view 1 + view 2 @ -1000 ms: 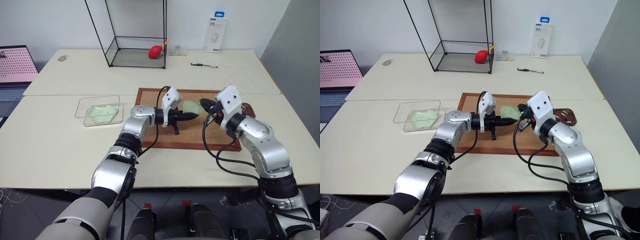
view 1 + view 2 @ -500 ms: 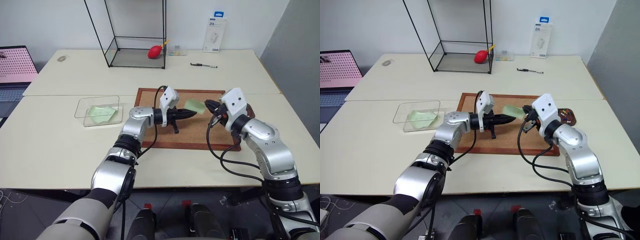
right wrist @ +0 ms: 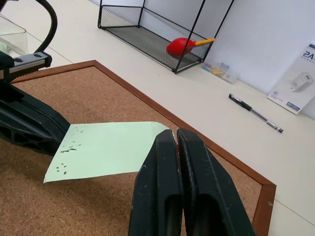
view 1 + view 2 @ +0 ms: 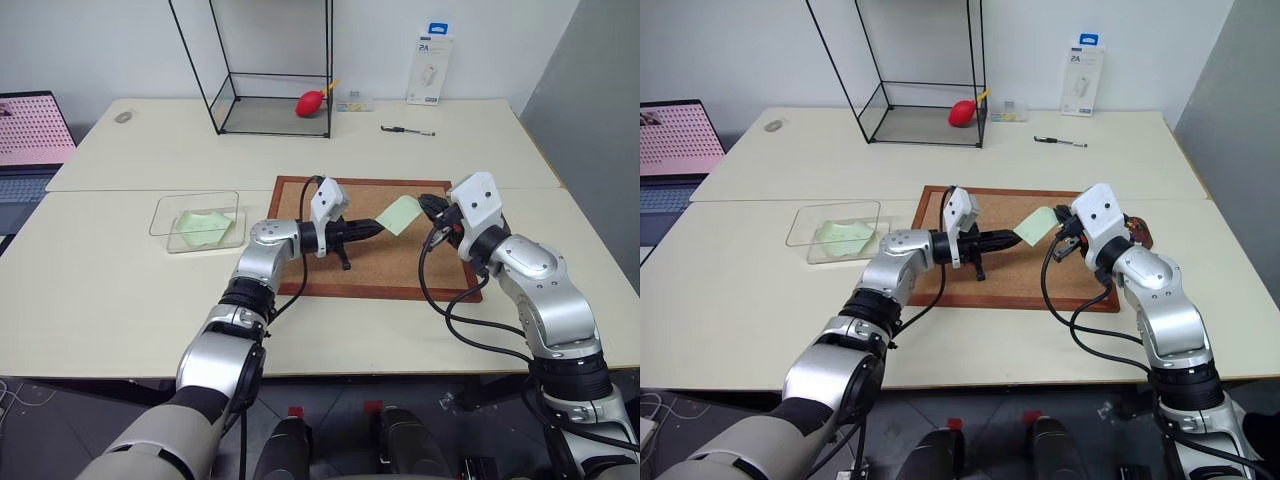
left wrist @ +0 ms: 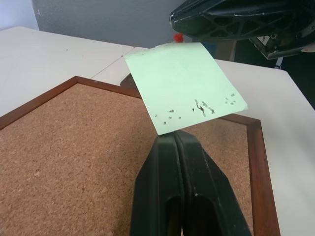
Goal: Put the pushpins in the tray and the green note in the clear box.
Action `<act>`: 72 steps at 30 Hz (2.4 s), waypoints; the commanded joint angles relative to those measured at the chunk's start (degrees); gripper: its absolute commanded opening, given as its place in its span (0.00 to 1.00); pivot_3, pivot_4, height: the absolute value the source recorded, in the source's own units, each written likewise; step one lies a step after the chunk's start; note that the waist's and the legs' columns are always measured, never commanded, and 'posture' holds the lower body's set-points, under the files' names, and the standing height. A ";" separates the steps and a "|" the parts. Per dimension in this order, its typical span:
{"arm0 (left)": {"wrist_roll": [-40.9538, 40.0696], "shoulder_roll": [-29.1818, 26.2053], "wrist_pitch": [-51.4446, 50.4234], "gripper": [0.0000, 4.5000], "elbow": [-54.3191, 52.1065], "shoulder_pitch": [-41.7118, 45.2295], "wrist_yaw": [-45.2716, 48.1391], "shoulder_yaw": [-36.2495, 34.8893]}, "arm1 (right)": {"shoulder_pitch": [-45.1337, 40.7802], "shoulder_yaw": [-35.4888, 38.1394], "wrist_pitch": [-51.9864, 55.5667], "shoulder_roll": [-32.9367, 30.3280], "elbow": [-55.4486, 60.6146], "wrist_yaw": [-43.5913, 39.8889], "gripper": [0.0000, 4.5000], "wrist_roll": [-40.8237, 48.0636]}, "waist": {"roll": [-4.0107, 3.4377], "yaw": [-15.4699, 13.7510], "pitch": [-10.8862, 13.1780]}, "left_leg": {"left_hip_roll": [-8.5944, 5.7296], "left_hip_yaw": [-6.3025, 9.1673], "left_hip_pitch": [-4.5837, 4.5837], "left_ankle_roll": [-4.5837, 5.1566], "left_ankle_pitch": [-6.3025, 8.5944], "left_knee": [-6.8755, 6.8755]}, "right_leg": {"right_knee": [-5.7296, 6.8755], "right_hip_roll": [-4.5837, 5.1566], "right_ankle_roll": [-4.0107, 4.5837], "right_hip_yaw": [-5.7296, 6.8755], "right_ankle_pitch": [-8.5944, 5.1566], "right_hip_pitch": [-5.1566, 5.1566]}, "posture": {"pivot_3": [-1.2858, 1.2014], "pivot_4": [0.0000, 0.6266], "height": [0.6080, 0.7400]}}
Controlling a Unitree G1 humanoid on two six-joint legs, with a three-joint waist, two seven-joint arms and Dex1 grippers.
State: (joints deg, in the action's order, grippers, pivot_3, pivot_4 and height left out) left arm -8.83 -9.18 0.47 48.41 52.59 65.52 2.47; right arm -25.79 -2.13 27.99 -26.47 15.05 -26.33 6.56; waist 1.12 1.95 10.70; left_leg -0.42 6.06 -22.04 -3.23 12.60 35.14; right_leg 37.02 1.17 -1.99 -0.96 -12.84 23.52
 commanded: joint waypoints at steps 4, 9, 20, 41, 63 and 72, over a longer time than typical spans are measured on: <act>0.57 -1.91 1.78 0.00 -4.09 -1.33 0.27 1.22 | -0.58 1.09 -2.83 -0.60 0.73 -0.94 0.00 -0.16 | 0.00 -0.04 0.00 | 0.00 0.00 0.00 0.00 0.00 0.00 | 0.00 0.00 0.00 0.00 0.00 0.00 | 0.52 0.24 1.00; 2.30 -2.88 4.54 0.00 -3.42 -1.67 -1.55 2.10 | -0.98 1.19 -3.05 -0.23 0.57 -0.96 0.00 -0.15 | 0.00 -0.03 0.00 | 0.00 0.00 0.01 0.00 0.00 0.00 | 0.00 0.00 0.00 -0.01 0.00 0.00 | 0.52 0.24 1.00; 2.67 -1.85 8.18 0.34 -2.59 0.63 -4.64 1.87 | -1.14 0.80 -2.55 0.26 1.25 -1.56 0.00 0.46 | 0.00 -0.07 0.00 | 0.00 0.00 -0.01 0.00 0.00 0.00 | 0.00 0.01 0.00 0.00 0.00 0.00 | 0.52 0.24 1.00; 1.34 2.01 4.38 0.71 5.64 7.05 -1.35 1.22 | -0.67 -0.81 -0.83 1.46 5.99 -8.05 0.00 7.83 | 0.00 -0.02 0.00 | -0.01 0.00 -0.01 0.00 0.00 0.01 | -0.01 0.00 0.00 0.01 0.00 0.00 | 0.52 0.24 1.00; -1.32 1.07 -1.03 0.00 0.79 3.95 3.29 0.07 | -0.85 -1.16 -0.65 1.52 5.17 -7.53 0.00 7.48 | 0.00 0.00 0.00 | -0.01 0.00 0.00 0.00 0.00 0.01 | 0.00 0.00 0.00 0.01 0.00 0.00 | 0.52 0.24 1.00; -2.14 1.51 -0.93 0.00 -0.38 3.37 2.25 -0.81 | -0.96 -0.21 1.37 2.96 4.78 -4.82 0.00 7.67 | 0.00 0.00 0.00 | 0.00 0.01 0.00 0.00 0.00 0.01 | 0.00 0.00 0.00 0.00 0.00 0.00 | 0.52 0.24 1.00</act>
State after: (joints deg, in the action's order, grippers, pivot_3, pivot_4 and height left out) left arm -9.49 -7.70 -1.17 50.30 55.82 68.24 2.90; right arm -25.81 -3.57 28.19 -24.31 18.66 -33.22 13.76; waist 1.12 1.95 10.70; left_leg -0.42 6.07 -22.04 -3.23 12.60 35.15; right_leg 37.02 1.17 -1.99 -0.95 -12.84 23.52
